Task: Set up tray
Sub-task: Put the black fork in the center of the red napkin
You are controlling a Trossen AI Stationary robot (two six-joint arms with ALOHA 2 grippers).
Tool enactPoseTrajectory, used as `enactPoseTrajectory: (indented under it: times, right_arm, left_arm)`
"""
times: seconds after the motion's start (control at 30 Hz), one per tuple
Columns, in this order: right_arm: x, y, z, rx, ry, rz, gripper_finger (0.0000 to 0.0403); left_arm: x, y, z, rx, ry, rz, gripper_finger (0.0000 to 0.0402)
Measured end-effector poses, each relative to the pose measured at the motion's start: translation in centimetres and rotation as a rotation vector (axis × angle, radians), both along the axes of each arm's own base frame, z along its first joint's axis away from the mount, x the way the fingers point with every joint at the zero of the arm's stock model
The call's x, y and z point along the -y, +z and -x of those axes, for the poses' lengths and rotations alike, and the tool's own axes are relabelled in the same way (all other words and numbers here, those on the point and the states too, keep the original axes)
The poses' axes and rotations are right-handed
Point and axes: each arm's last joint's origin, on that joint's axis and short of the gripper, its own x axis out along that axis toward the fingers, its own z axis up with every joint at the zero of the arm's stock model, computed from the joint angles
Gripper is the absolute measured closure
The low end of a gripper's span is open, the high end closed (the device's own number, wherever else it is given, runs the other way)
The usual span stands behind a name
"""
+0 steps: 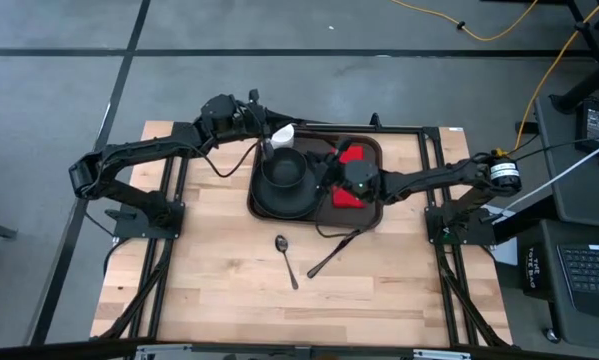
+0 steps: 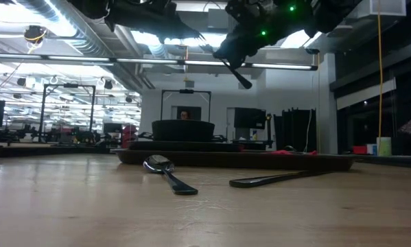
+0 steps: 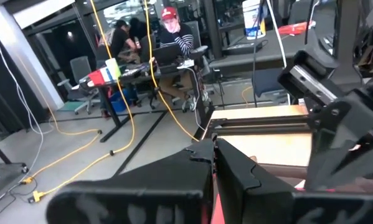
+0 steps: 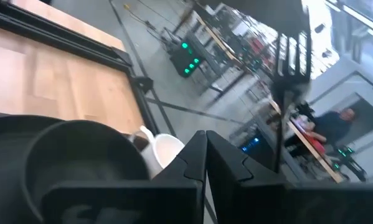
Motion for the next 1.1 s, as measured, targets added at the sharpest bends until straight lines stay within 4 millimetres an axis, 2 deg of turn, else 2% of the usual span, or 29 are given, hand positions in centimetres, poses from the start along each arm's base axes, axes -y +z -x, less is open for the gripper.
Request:
enactPoseTrajectory:
  times: [0.43,0.8,0.9,1.1]
  right_arm:
    - [-0.2,0.6,0.0,-0.007,-0.002,0.084,0.0381]
    - [-0.1,1.0,0.0,-0.009,-0.037,0.139,0.0261]
    - [0.1,1.3,0.0,-0.003,-0.043,0.173,0.0245]
    - [1.4,1.5,0.2,-0.011,-0.082,0.2,0.0241]
  left_arm:
    - [-0.3,0.1,0.2,0.021,0.068,0.013,0.0399]
    - [-0.5,0.2,0.2,0.025,0.123,0.019,0.0399]
    - [-0.5,0.2,0.2,0.03,0.123,0.03,0.0399]
    - [-0.3,0.6,0.1,0.081,0.11,0.041,0.0399]
